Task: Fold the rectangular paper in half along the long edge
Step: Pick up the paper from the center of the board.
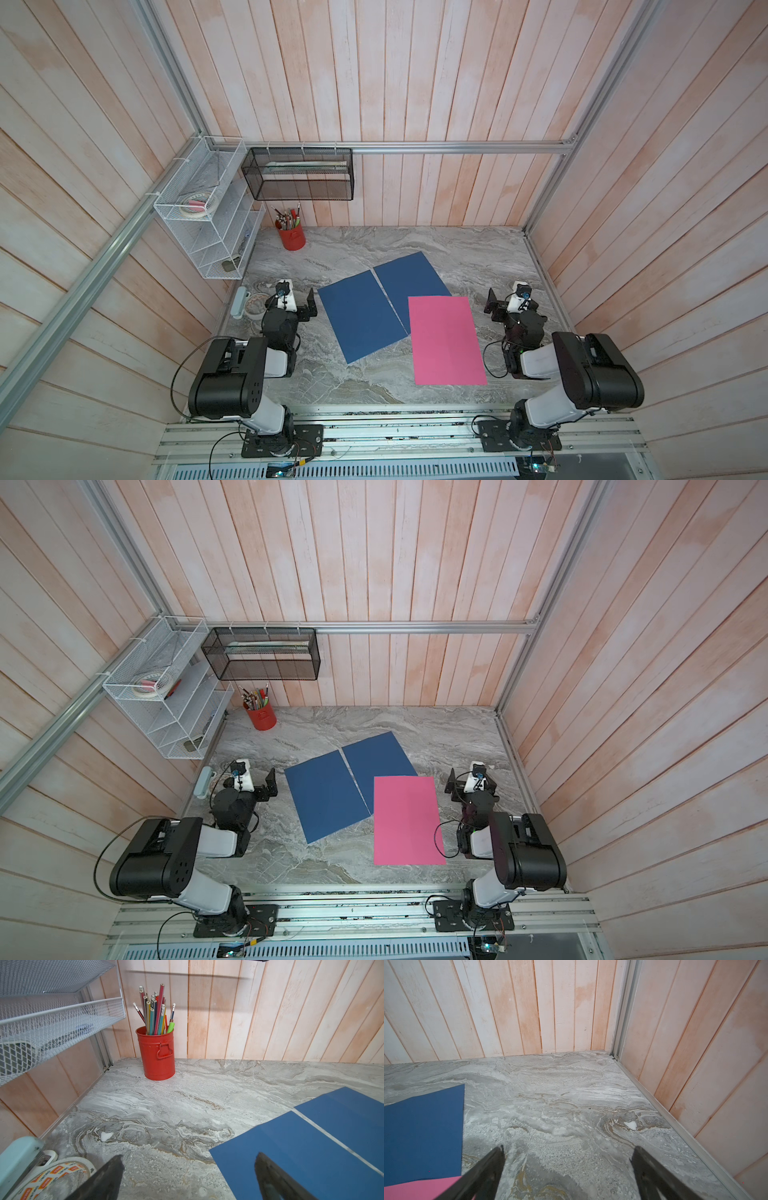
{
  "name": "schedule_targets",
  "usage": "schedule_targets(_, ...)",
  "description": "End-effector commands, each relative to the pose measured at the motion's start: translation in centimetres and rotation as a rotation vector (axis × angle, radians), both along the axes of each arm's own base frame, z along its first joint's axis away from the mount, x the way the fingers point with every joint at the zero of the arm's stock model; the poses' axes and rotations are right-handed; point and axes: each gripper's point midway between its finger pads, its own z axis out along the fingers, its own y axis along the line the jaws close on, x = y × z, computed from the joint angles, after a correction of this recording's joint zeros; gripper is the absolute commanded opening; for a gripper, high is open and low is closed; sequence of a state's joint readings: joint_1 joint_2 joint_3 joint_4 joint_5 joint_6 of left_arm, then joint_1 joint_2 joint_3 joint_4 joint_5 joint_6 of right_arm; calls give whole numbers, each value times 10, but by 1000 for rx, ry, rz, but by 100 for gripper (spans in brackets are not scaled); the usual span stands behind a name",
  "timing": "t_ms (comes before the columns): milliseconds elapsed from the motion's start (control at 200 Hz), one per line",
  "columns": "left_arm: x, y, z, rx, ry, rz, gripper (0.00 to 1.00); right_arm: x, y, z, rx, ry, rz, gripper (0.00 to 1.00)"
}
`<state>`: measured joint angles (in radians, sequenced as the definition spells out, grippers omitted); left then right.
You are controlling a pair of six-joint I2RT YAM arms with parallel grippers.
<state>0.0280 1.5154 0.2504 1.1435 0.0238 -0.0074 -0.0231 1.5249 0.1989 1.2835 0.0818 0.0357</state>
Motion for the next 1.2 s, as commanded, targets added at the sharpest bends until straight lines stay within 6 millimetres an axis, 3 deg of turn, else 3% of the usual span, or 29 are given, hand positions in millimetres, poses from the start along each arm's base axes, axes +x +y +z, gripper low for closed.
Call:
schedule_targets(0, -13, 18, 38, -41, -92, 107, 100, 2, -10, 33, 22, -53, -45, 98)
schedule_targets(120, -40, 54, 95, -200, -215, 311, 100, -8, -26, 92, 160, -158, -82, 98)
schedule_targets(195, -56, 51, 139, -261, -325, 261, 100, -16, -45, 134, 302, -234, -110, 98)
schedule_targets(315, -76, 49, 193, -301, -442, 227, 100, -38, -88, 168, 502, -304, -295, 98)
schedule_targets(385, -85, 52, 217, -328, -485, 244, 100, -45, -87, 190, 514, -356, -215, 98)
schedule_targets(605, -97, 22, 287, -176, -581, 73, 100, -44, -75, 230, 566, -358, -100, 98)
schedule_targets(705, -97, 11, 305, -140, -571, 16, 100, -56, -72, 254, 576, -435, -58, 98)
schedule_targets(810, -99, 5, 319, -120, -556, -16, 100, -70, -80, 264, 686, -488, -22, 98)
schedule_targets(880, -96, 3, 322, -110, -521, -25, 100, -79, -86, 263, 775, -517, 19, 98)
schedule_targets(1010, -66, -13, 314, -72, -288, -120, 100, -94, -100, 253, 918, -588, 63, 98)
schedule_targets(1080, -56, -22, 310, -88, -226, -175, 100, -92, -102, 251, 931, -575, 72, 98)
schedule_targets(1195, -56, -37, 315, -141, -247, -268, 100, -86, -104, 250, 903, -524, 43, 98)
